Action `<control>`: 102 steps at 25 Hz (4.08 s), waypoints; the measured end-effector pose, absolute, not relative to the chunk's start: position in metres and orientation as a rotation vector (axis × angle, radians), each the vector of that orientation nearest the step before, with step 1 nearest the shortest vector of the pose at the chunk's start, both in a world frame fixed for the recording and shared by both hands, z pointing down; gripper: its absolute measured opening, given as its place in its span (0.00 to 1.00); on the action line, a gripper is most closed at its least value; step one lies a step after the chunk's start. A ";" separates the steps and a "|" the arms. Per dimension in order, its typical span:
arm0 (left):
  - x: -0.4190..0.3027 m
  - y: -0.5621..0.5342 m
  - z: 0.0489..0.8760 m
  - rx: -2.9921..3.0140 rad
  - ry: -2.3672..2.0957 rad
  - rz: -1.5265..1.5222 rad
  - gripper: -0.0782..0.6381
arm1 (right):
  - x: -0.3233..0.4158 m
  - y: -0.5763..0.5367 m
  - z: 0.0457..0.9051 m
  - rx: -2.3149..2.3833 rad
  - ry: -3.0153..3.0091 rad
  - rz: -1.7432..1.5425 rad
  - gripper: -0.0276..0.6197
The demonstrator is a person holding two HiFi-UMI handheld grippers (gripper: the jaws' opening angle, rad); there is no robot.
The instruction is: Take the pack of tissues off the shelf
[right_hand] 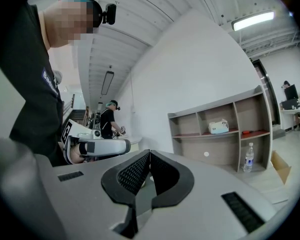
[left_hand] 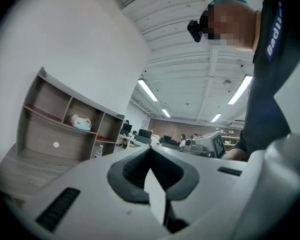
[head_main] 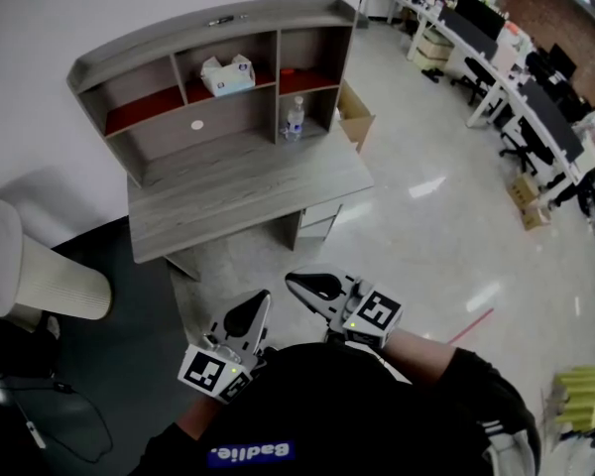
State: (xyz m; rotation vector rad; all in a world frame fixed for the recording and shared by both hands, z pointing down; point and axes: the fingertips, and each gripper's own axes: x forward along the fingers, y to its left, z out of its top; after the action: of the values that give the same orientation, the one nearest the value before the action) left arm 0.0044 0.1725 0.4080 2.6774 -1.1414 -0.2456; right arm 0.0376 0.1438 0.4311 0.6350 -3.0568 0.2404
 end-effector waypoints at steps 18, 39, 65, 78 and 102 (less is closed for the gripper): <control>-0.011 0.129 0.421 2.650 -1.143 -0.230 0.11 | 0.023 0.098 0.445 0.638 -3.058 0.276 0.09; 0.031 -0.043 0.415 2.478 -1.457 -0.218 0.11 | 0.061 -0.081 0.431 0.294 -3.125 0.238 0.09; -0.031 -0.117 0.406 2.539 -1.350 -0.265 0.11 | -0.005 -0.164 0.415 0.461 -3.046 0.047 0.09; -0.061 -0.138 0.408 2.555 -1.323 -0.249 0.11 | -0.035 -0.212 0.409 0.561 -2.916 -0.141 0.24; -0.091 -0.144 0.412 2.488 -1.417 -0.271 0.11 | -0.071 -0.348 0.439 0.630 -2.310 -0.819 0.43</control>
State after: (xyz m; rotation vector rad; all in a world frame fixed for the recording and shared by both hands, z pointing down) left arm -0.0915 -0.1437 0.4120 2.4882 -1.4168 -0.2710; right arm -0.0711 -0.3484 0.4394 0.6299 -2.3098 -0.8188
